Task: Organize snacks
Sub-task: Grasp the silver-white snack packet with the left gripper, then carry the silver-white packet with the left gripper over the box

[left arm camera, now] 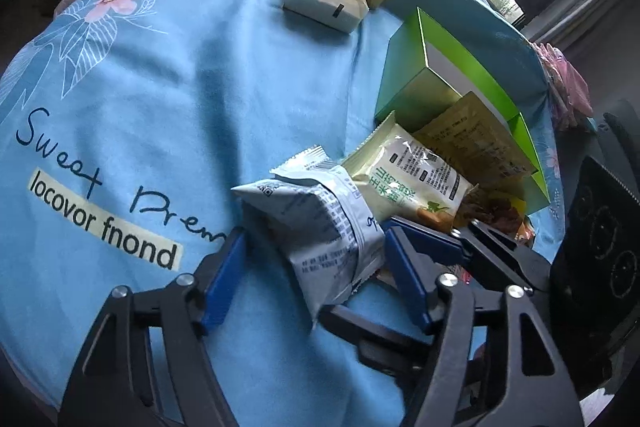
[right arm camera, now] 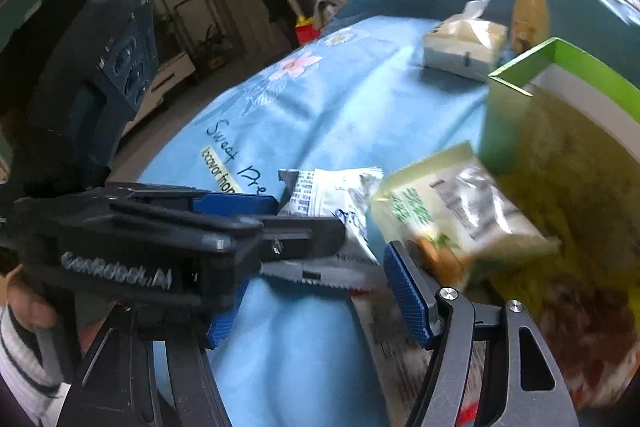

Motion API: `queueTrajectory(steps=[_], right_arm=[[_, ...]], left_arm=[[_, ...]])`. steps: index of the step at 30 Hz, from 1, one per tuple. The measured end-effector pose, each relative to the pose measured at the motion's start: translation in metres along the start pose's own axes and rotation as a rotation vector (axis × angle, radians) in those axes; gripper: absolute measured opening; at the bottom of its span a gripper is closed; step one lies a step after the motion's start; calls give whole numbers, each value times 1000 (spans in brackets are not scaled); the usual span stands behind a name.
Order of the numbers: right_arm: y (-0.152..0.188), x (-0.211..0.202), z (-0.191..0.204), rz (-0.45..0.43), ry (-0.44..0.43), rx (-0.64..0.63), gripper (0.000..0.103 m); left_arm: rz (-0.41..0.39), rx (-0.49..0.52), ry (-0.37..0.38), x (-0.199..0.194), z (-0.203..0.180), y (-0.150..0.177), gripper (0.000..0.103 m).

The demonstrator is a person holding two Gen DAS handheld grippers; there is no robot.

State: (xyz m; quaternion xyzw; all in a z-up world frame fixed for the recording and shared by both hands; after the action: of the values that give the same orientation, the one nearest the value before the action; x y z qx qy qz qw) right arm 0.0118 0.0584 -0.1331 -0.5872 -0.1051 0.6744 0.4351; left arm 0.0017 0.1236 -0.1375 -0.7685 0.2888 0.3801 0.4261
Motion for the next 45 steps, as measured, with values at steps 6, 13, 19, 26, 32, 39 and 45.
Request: queueTrajectory(steps=[6, 13, 19, 26, 32, 39, 45], right_arm=[[-4, 7, 2, 18, -17, -37, 54], [-1, 2, -3, 13, -24, -12, 34], [-2, -17, 6, -52, -19, -14, 32], [0, -61, 6, -141, 7, -3, 32], [4, -101, -9, -200, 63, 20, 32], [3, -142, -40, -268, 130, 68, 32], [-1, -165, -62, -311, 163, 97, 32]], left_arm=[[-1, -25, 14, 0, 3, 1, 52], [-37, -1, -19, -7, -2, 3, 48], [-82, 47, -23, -29, -20, 4, 44], [-120, 137, 1, -49, -58, 2, 44], [-128, 220, 41, -48, -104, -8, 44], [-132, 296, 80, -40, -150, -24, 44], [-127, 342, 102, -33, -180, -38, 44]])
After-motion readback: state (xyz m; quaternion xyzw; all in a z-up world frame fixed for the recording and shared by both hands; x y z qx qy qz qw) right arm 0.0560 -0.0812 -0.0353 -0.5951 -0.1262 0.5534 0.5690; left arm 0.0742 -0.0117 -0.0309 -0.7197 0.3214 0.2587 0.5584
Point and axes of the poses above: each gripper's, at about its wrist camera, not at the fingertips, and x roughly the way its jaws point, z to its left, y to its underside, the point moved 6 cm from there along x, roughly the way its jaws point, and after that the axes turned 7 degrees about -y, right-handed, at the moved point
